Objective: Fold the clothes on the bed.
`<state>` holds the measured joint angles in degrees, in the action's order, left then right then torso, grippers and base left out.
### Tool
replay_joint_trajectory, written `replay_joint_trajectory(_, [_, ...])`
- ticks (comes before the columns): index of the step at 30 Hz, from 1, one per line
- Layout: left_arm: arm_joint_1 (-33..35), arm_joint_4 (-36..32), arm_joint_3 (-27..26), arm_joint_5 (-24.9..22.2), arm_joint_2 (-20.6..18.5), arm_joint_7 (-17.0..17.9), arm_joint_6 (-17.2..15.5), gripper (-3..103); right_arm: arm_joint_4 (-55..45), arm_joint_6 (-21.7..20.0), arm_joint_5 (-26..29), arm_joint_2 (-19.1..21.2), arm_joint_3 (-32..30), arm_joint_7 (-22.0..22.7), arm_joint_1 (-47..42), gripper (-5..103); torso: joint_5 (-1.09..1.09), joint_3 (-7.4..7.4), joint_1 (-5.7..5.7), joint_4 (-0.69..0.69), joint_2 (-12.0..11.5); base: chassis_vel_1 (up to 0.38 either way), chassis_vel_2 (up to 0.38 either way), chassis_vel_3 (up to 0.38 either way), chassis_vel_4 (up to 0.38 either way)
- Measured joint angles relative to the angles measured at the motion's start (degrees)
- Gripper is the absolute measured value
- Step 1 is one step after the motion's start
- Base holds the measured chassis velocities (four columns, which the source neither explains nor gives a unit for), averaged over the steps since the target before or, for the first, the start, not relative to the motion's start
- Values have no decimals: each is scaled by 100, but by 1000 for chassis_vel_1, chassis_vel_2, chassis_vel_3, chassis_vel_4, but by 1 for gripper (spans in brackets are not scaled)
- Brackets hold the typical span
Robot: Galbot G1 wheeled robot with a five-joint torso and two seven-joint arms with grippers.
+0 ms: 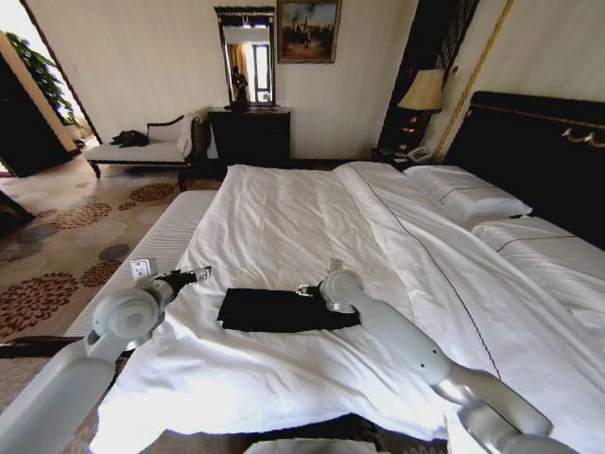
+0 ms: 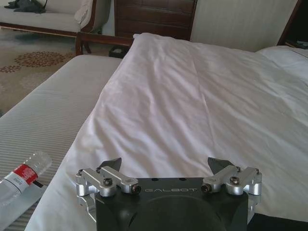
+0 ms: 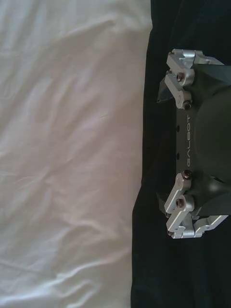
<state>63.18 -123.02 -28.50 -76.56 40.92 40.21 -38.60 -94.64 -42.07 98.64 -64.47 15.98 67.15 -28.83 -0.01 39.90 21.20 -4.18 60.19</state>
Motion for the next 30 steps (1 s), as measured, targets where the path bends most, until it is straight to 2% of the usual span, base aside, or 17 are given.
replay_joint_trajectory(6, [44,3,-68,5,16,0,29,100,183,-2,-112,44,120,-66,16,100,0,0,0,-3,0,0,0,0,0])
replay_joint_trajectory(11, [63,63,-116,15,-4,1,73,100,-108,-4,19,178,155,5,-66,100,0,-1,0,-1,0,0,0,0,0])
replay_joint_trajectory(22, [60,124,-96,113,29,-2,111,100,-1235,-29,198,686,319,391,-687,100,1,-1,0,-1,0,0,0,0,0])
replay_joint_trajectory(30, [40,129,-67,151,22,-7,115,100,-2380,75,274,1232,244,607,-1587,100,1,-1,-1,-3,0,0,0,0,0])
